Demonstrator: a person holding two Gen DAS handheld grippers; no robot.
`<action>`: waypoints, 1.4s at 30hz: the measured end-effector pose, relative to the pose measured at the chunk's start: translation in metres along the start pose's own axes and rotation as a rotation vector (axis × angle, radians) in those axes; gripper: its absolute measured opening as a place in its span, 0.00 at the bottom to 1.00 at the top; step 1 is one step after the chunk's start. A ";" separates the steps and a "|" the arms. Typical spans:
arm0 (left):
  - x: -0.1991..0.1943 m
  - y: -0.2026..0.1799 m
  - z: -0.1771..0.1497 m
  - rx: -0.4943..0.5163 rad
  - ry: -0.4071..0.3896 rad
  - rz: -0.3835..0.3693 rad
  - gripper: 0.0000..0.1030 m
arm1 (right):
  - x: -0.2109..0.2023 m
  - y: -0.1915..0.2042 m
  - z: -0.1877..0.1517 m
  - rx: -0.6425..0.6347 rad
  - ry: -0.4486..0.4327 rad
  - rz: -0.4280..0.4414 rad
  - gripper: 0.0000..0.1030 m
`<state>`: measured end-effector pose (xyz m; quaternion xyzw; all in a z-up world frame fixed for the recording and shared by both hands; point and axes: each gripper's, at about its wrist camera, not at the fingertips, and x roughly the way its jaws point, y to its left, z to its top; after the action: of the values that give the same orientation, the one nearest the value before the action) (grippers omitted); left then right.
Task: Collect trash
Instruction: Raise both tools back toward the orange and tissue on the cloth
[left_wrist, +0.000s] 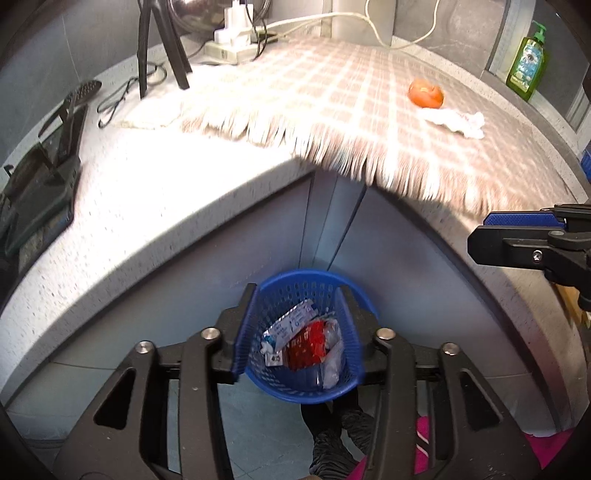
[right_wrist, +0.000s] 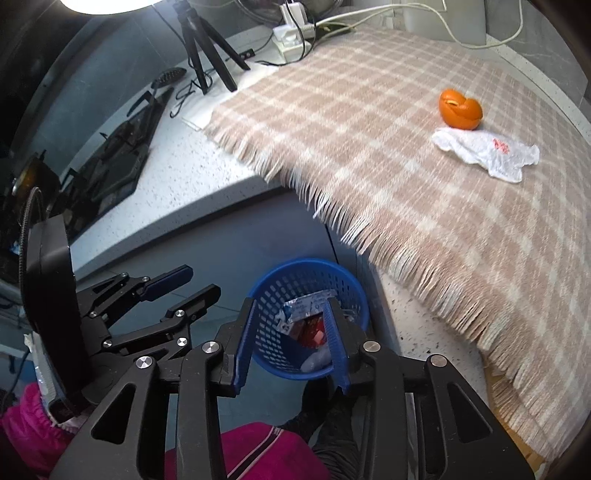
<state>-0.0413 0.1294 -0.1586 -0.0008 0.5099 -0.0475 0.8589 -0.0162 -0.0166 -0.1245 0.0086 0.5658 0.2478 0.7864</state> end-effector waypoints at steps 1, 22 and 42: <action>-0.003 -0.001 0.002 0.002 -0.008 0.000 0.43 | -0.003 0.000 0.001 0.001 -0.007 0.002 0.34; -0.032 -0.041 0.057 0.066 -0.116 -0.013 0.53 | -0.062 -0.052 0.026 0.076 -0.159 -0.026 0.46; 0.005 -0.087 0.152 0.087 -0.121 -0.110 0.64 | -0.078 -0.166 0.041 0.304 -0.175 -0.071 0.46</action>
<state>0.0869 0.0354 -0.0853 0.0057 0.4537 -0.1167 0.8835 0.0648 -0.1825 -0.0894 0.1289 0.5260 0.1299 0.8306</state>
